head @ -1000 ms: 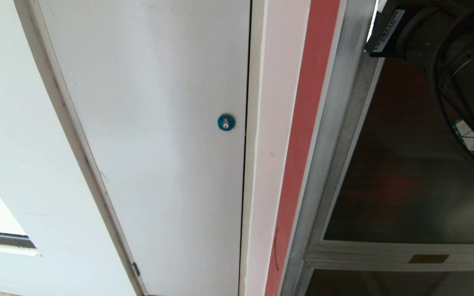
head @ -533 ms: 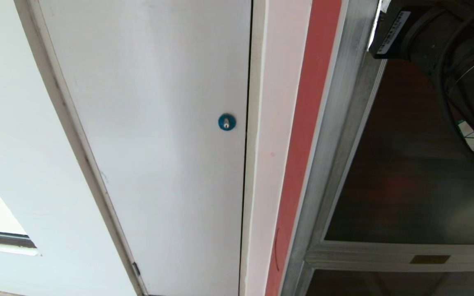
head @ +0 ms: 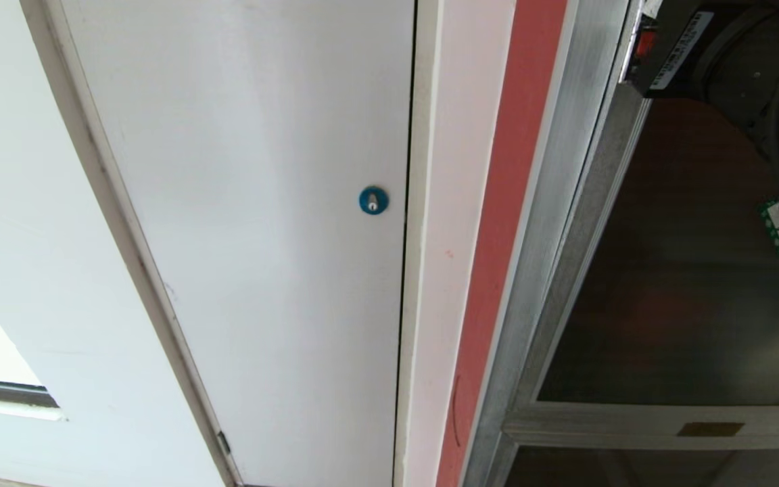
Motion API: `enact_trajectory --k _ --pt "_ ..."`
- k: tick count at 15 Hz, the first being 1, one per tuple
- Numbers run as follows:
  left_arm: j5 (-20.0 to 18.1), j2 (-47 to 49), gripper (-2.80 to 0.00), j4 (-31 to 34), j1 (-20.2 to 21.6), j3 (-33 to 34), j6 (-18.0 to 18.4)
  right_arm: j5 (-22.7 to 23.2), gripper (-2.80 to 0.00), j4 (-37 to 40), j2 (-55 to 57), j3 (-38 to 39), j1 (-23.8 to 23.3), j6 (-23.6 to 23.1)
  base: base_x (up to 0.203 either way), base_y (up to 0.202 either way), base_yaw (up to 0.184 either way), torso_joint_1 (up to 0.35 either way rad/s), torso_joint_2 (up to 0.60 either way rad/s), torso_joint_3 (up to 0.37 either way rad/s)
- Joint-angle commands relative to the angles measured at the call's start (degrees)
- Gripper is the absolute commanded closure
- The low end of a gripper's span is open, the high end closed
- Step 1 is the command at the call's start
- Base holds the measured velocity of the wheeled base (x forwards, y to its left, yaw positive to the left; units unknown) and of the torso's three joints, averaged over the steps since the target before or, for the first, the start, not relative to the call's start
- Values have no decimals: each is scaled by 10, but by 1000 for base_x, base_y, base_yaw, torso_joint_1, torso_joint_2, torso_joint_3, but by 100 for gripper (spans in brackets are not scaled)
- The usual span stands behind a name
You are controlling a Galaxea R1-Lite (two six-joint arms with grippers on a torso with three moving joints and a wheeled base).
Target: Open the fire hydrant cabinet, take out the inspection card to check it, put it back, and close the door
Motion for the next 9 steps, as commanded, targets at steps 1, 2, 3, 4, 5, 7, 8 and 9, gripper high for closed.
enact_trajectory --k 1,2,3,4,5,7,8,9 --pt "0 0 0 0 0 7 0 -5 0 -1 -24 13 3 -1 0 0 0 0 0 0" --pt "0 0 0 0 0 6 0 -5 0 0 -31 20 4 -1 0 0 0 0 0 0" --pt "0 0 0 0 0 6 0 -5 0 0 -35 25 4 -1 0 0 0 0 0 0" --pt "0 0 0 0 0 6 0 -5 0 0 -39 27 5 -1 0 0 0 0 0 0" --pt "0 0 0 0 0 6 0 -5 0 0 -44 28 5 -1 0 0 0 0 0 0" --pt "1 0 0 0 0 6 0 -5 0 0 -49 30 6 -1 0 0 0 0 0 0" --pt "0 0 0 0 0 6 0 -5 0 0 -56 38 6 -1 0 0 0 0 0 0" --pt "0 0 0 0 1 6 0 -5 0 0 -60 45 6 -1 0 0 0 0 0 0"
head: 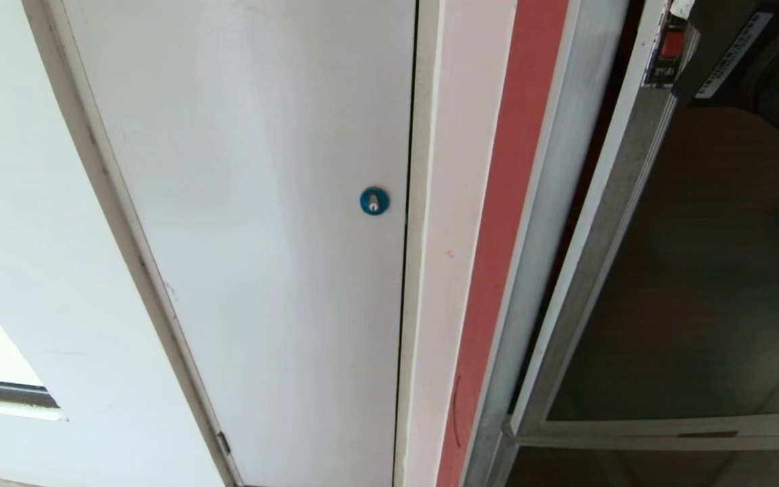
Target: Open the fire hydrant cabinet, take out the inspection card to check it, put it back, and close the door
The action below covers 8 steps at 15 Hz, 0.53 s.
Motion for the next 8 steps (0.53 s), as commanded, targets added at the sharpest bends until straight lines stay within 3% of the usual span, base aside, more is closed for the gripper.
enact_trajectory --k 1,8 --pt "0 1 0 0 0 6 0 -3 0 -6 -16 12 0 -1 0 0 0 0 0 0" --pt "0 1 0 0 0 6 0 -4 0 -5 -40 23 0 -1 0 0 0 0 0 0"
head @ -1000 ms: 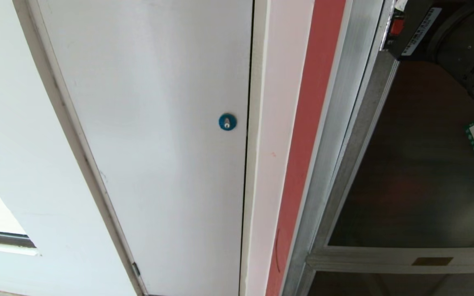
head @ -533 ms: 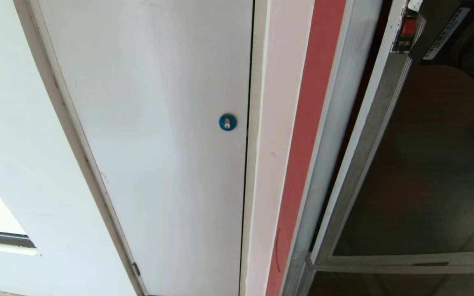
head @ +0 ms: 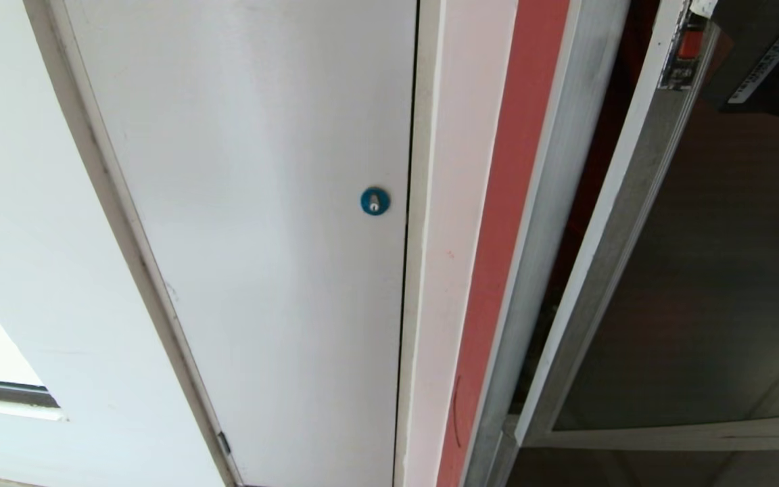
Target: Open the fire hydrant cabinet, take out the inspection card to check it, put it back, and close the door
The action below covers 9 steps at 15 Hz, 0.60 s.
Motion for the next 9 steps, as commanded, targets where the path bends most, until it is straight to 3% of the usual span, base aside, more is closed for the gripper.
enact_trajectory --k 1,9 --pt "0 1 0 0 0 6 0 -6 0 -6 -13 3 0 -2 0 0 0 0 0 0" --pt "0 1 0 0 0 6 0 -7 0 -5 -48 31 0 -2 0 0 0 0 0 0"
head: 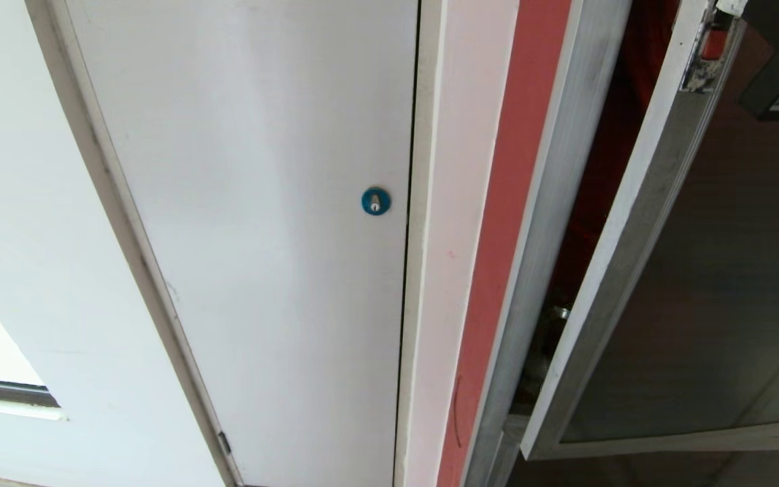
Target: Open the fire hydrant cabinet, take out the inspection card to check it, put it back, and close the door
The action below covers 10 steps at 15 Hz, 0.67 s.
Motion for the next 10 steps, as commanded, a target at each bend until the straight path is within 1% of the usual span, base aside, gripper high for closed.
enact_trajectory --k 1,10 --pt "0 1 0 0 0 6 0 -5 0 -4 -17 8 0 -1 0 0 0 0 0 0" --pt "0 1 0 0 0 6 0 -5 0 -4 -30 21 0 -1 0 0 0 0 0 0"
